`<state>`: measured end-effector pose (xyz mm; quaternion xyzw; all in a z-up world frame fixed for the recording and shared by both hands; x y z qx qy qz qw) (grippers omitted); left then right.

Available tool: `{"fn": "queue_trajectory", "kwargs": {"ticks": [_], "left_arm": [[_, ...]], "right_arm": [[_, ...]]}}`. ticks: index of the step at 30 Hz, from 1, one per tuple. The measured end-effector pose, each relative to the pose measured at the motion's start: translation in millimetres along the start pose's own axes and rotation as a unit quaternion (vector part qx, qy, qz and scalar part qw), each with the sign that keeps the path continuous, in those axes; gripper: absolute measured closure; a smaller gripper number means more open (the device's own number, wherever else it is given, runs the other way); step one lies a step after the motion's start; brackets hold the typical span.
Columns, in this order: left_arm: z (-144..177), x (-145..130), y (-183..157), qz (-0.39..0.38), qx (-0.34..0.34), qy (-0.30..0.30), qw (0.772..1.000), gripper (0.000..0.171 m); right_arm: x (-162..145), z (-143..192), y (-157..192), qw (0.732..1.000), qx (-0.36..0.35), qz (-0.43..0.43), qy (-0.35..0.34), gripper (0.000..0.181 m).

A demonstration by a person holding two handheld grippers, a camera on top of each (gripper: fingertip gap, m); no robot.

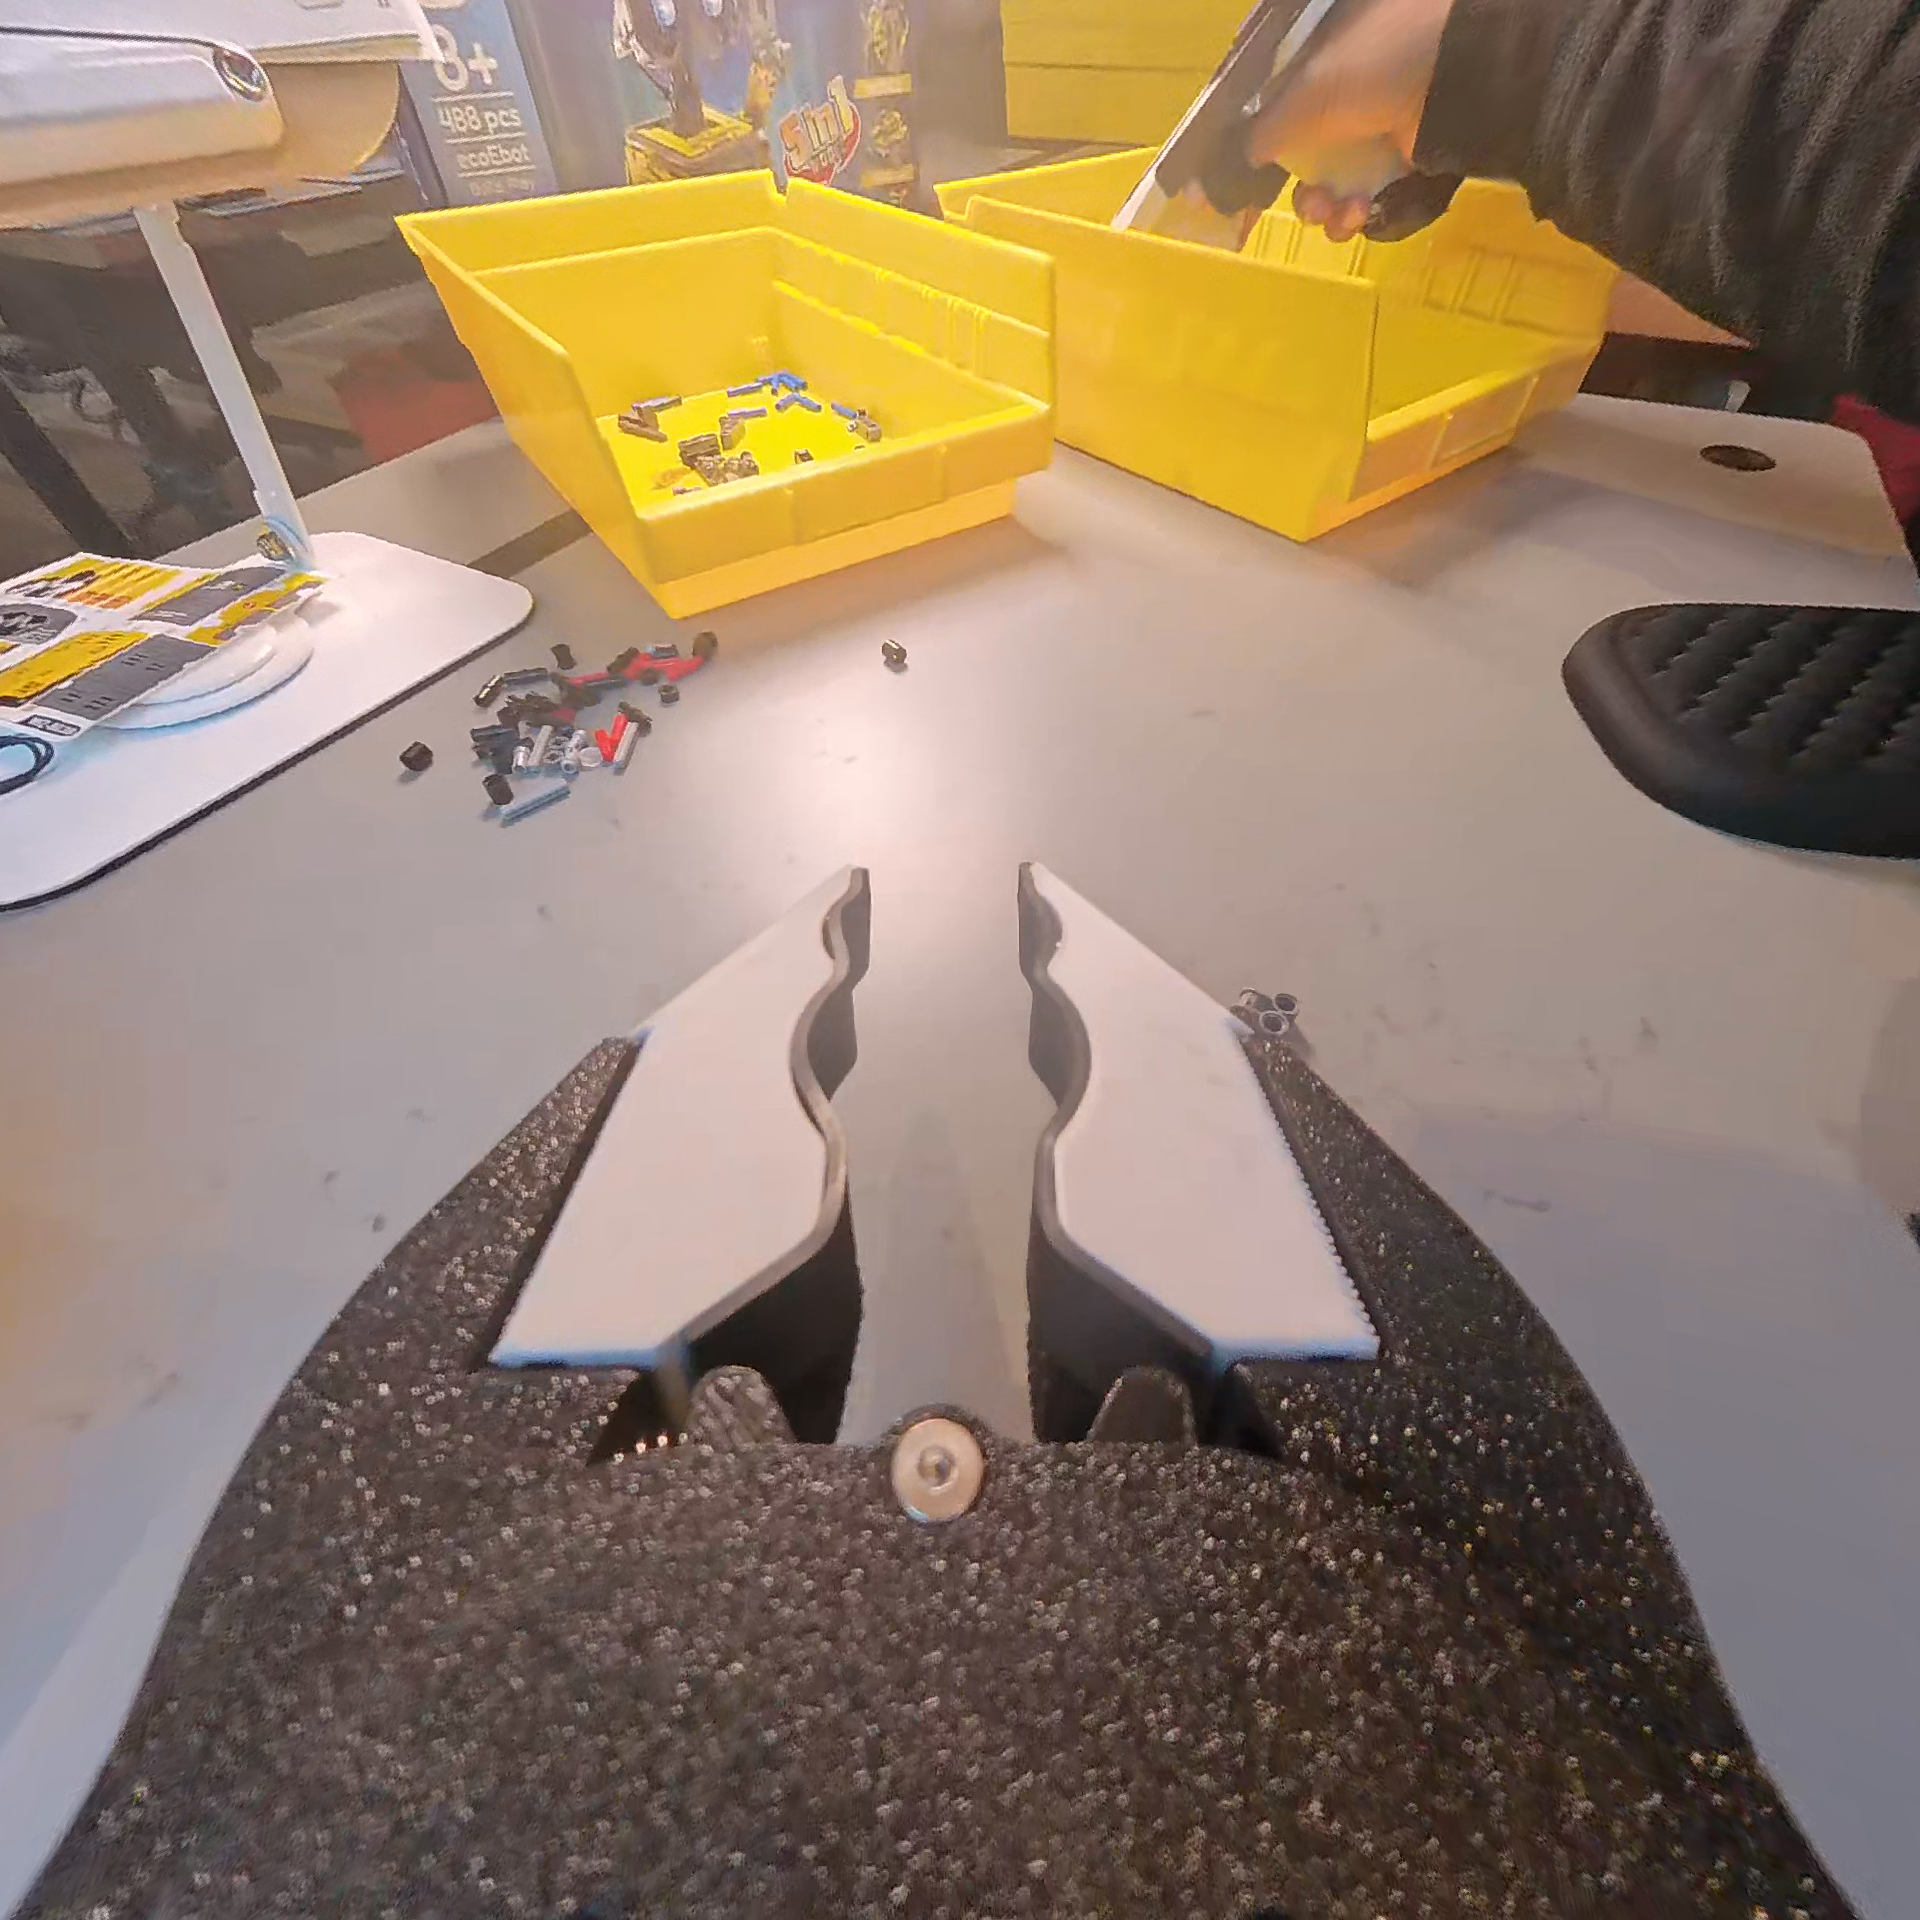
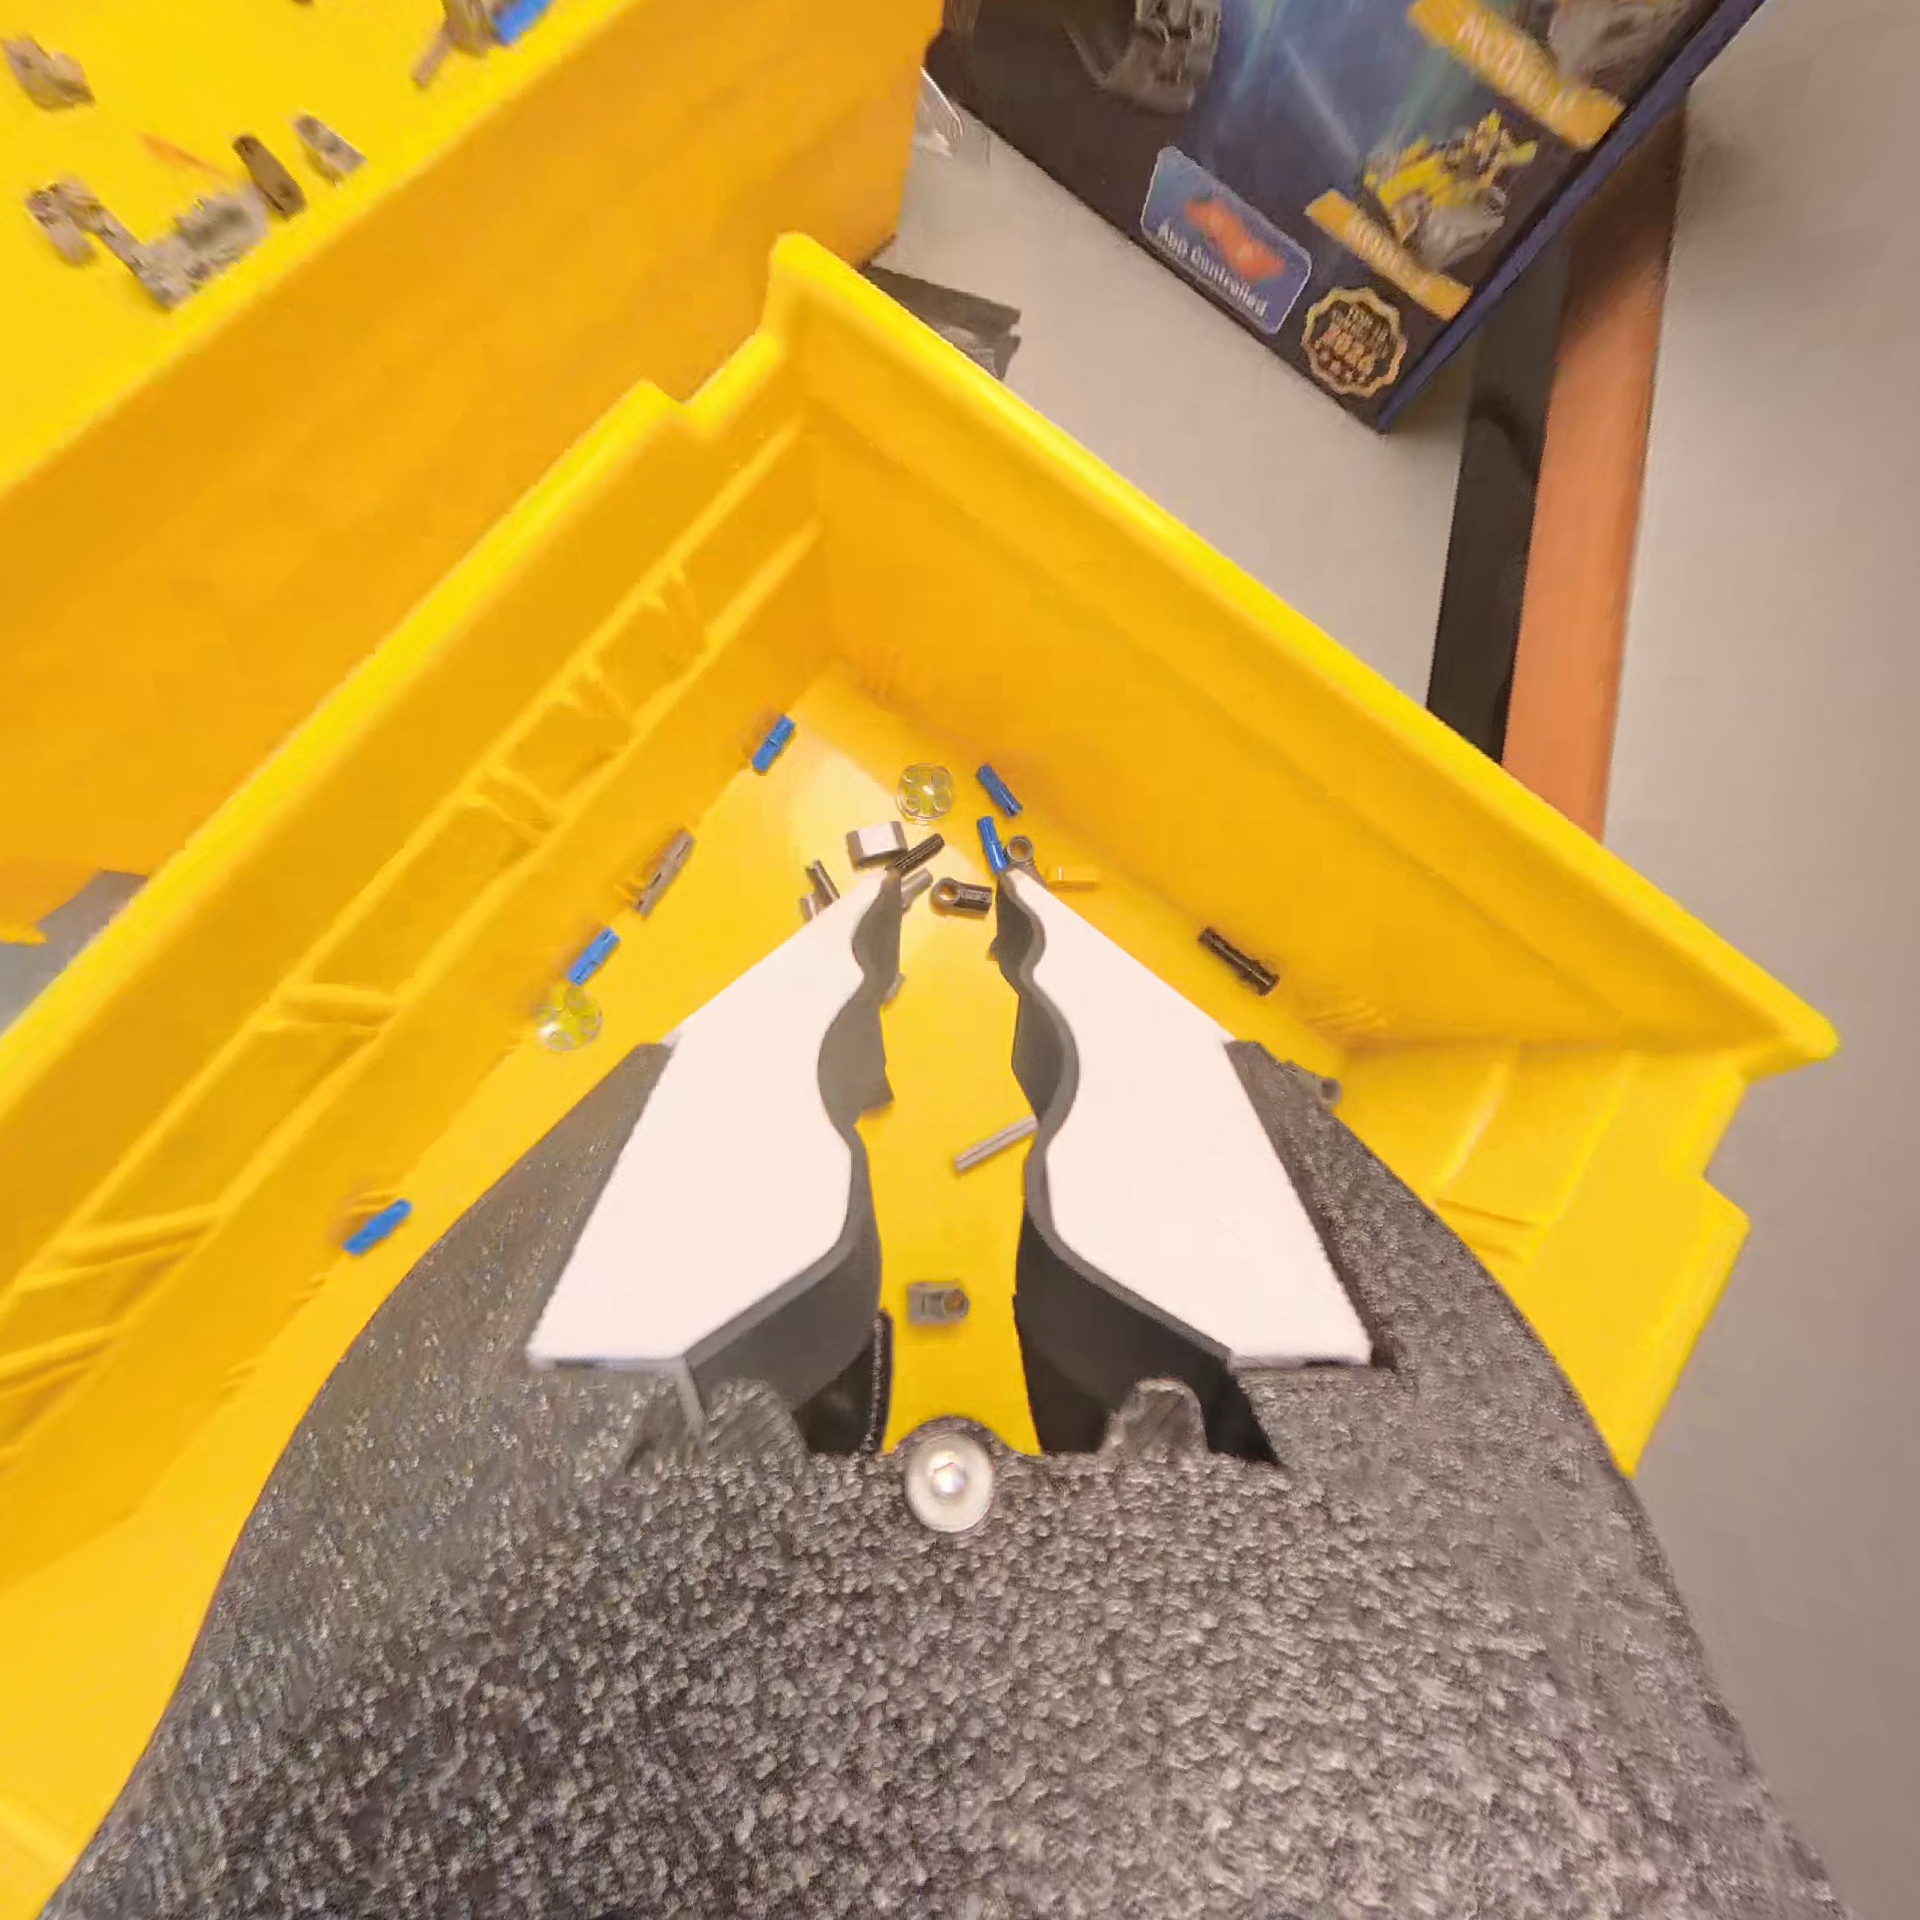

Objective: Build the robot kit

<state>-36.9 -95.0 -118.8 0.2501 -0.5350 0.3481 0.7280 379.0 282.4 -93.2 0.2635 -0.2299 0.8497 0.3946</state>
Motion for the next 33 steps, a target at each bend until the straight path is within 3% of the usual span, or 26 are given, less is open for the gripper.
{"fn": "queue_trajectory", "kwargs": {"ticks": [9, 18, 33], "left_arm": [[-6, -3, 4, 0.01, 0.011, 0.006, 1.0, 0.145], [-7, -3, 4, 0.01, 0.006, 0.009, 1.0, 0.145], [-7, -4, -1, 0.0, -0.005, 0.015, 1.0, 0.145]], "right_arm": [[-2, -66, -15, 0.998, 0.024, -0.048, 0.045, 0.166], [-5, -76, -17, 0.995, 0.037, -0.081, 0.04, 0.166], [-1, -78, -14, 0.996, 0.041, -0.055, 0.058, 0.176]]}}
Point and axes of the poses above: each gripper's, where its closed fingertips meet, z back along the fingers, x out of its top, y = z × x across the jaws, the point moved 7 cm from there along z, back along the fingers, and after that the axes turned 4 degrees about -x, right-handed, at the moved point
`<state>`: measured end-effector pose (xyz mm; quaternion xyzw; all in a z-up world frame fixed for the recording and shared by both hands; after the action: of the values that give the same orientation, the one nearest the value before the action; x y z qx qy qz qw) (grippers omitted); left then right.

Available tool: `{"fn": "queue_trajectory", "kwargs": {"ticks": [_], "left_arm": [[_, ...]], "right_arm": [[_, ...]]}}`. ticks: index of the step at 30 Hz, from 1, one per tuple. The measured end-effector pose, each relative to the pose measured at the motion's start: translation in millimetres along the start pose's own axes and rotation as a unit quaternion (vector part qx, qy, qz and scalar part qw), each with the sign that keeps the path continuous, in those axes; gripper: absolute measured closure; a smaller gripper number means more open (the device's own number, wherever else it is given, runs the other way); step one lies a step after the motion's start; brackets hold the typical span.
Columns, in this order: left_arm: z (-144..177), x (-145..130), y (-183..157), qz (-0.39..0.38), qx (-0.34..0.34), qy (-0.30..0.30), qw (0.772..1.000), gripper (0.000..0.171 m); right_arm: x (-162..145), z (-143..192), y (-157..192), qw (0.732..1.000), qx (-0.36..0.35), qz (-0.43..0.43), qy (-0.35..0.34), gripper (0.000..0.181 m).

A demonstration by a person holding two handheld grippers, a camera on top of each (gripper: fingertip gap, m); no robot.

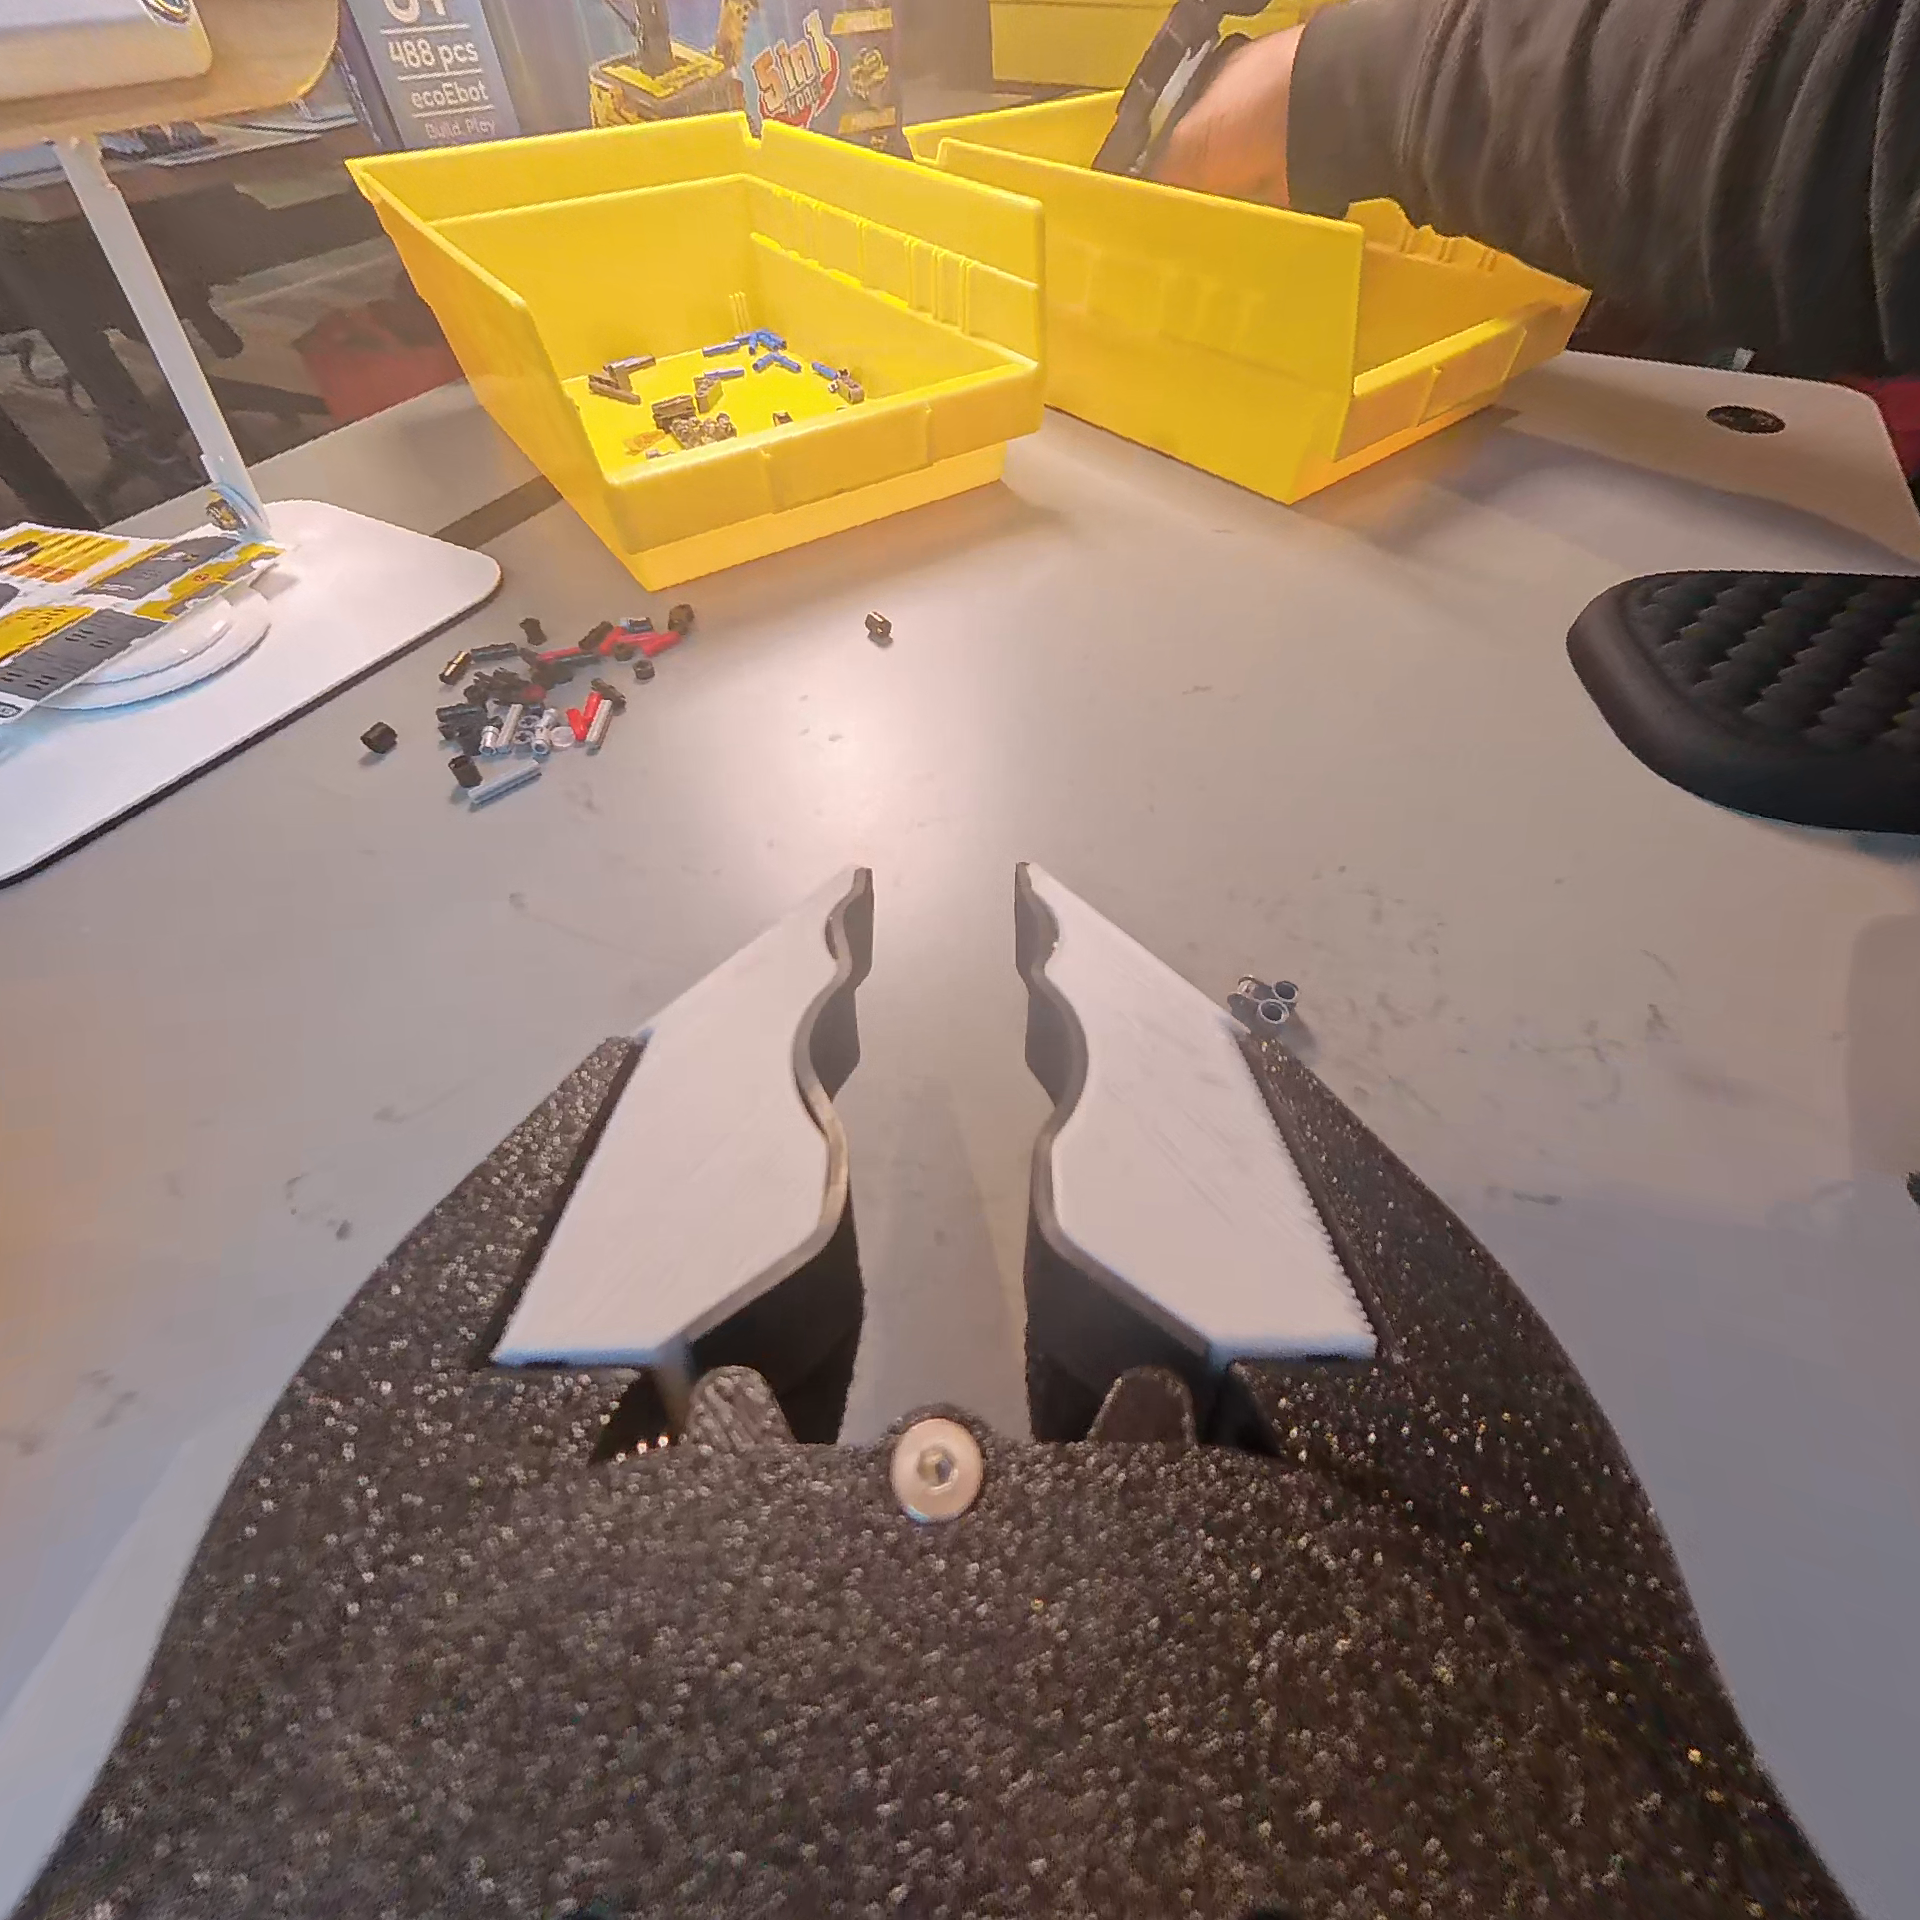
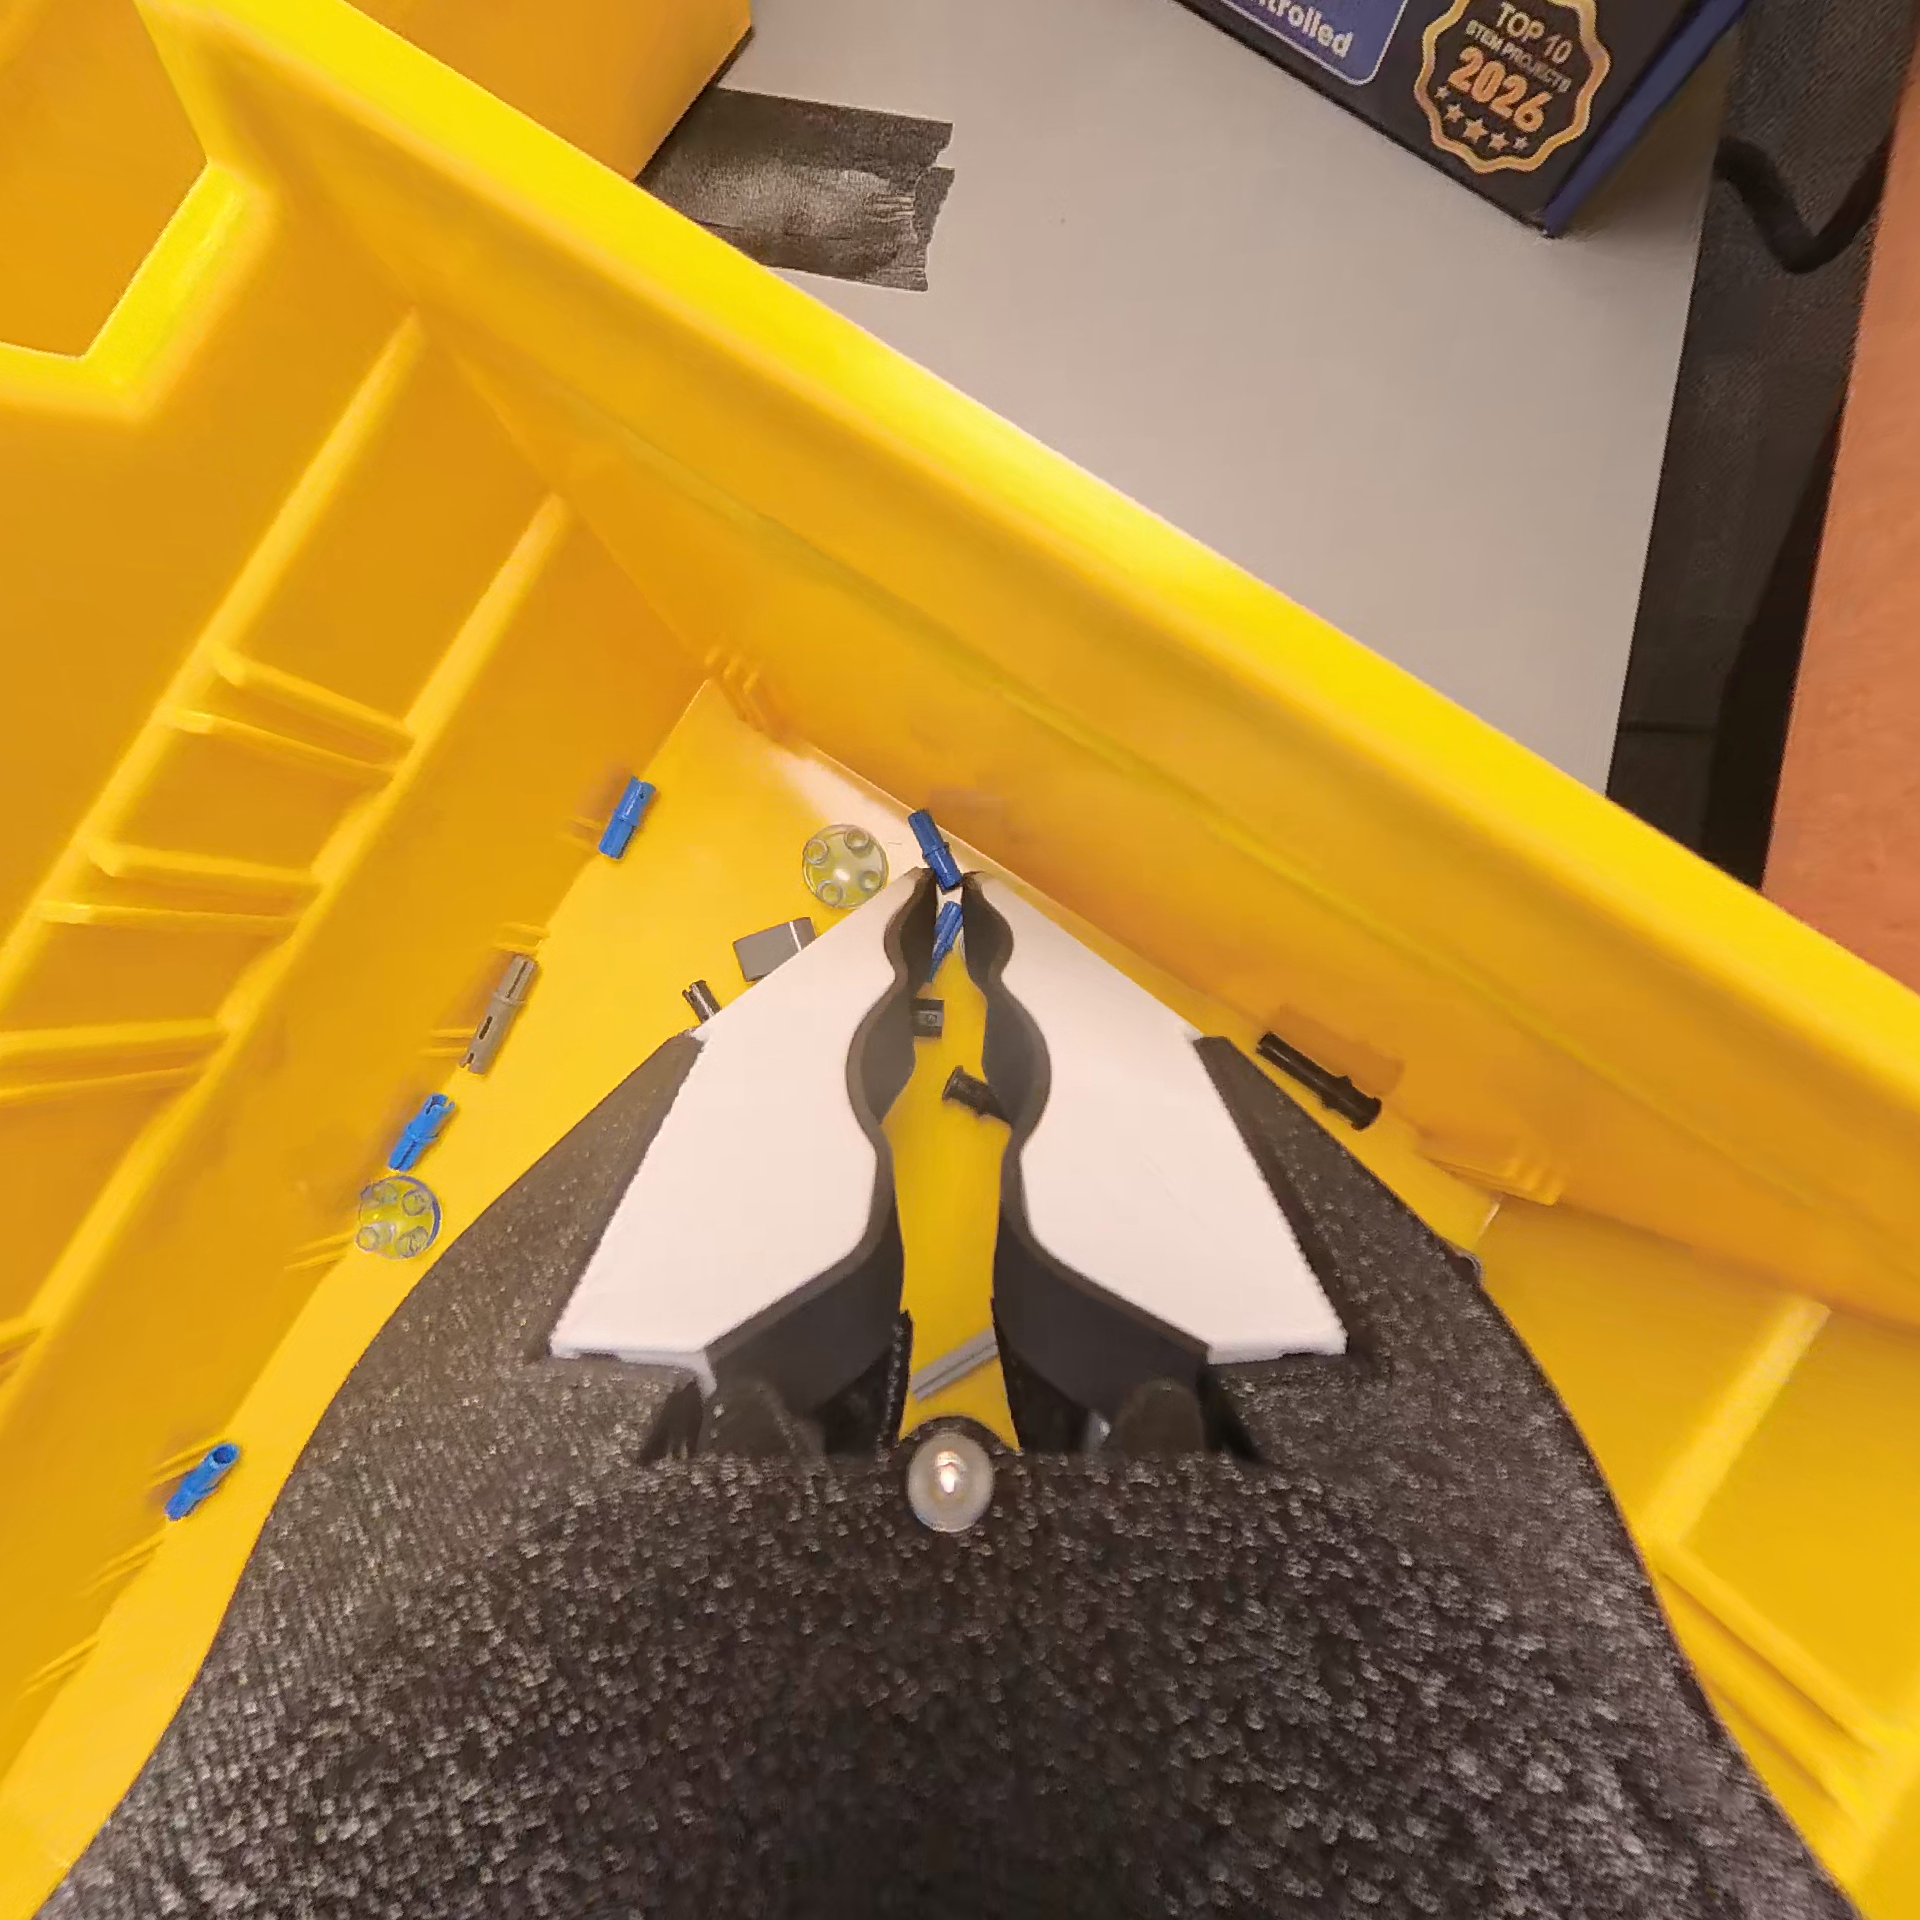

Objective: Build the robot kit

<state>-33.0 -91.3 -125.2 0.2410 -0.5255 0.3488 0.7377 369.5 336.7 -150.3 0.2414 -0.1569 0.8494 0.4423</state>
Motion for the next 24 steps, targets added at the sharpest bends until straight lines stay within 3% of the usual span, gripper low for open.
{"fn": "queue_trajectory", "kwargs": {"ticks": [24], "left_arm": [[1, -1, -2, -0.001, -0.009, 0.005, 1.0, 0.145]], "right_arm": [[12, 23, 2, 0.996, 0.047, -0.033, -0.063, 0.177]]}}
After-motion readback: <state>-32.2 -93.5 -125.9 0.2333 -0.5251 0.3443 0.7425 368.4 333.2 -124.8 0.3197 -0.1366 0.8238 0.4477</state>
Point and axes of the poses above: each gripper's, where its closed fingertips meet, z back along the fingers, x out of its top, y = z × x across the jaws, the point moved 7 cm from there along z, back along the fingers, and after that the axes turned 4 degrees about -x, right-handed, at the moved point
